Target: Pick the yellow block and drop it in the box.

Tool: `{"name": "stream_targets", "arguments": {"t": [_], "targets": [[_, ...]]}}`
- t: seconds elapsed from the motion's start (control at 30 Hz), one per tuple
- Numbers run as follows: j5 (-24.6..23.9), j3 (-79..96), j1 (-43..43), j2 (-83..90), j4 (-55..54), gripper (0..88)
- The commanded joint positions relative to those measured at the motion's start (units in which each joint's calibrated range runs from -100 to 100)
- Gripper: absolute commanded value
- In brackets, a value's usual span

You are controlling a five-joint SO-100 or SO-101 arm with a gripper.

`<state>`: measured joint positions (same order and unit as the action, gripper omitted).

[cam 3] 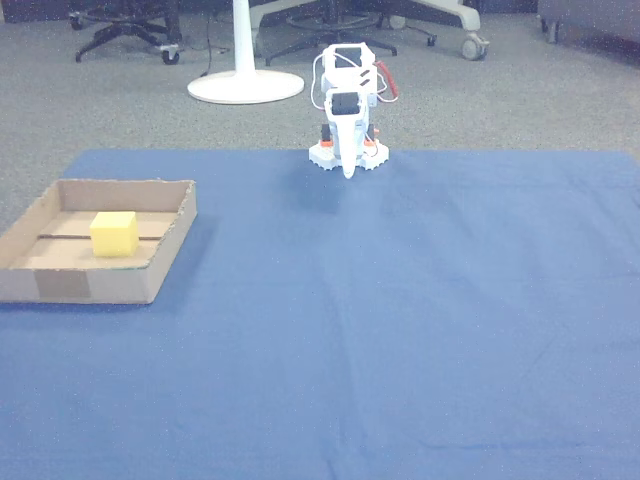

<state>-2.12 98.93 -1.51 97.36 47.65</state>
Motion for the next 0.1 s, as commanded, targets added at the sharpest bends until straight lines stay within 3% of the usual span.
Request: {"name": "stream_targets", "arguments": {"t": [0.0, 0.07], "targets": [[-0.24, 0.79, 0.37, 0.28, 0.26, 0.2], [-0.24, 0.79, 0.37, 0.28, 0.26, 0.2]]}}
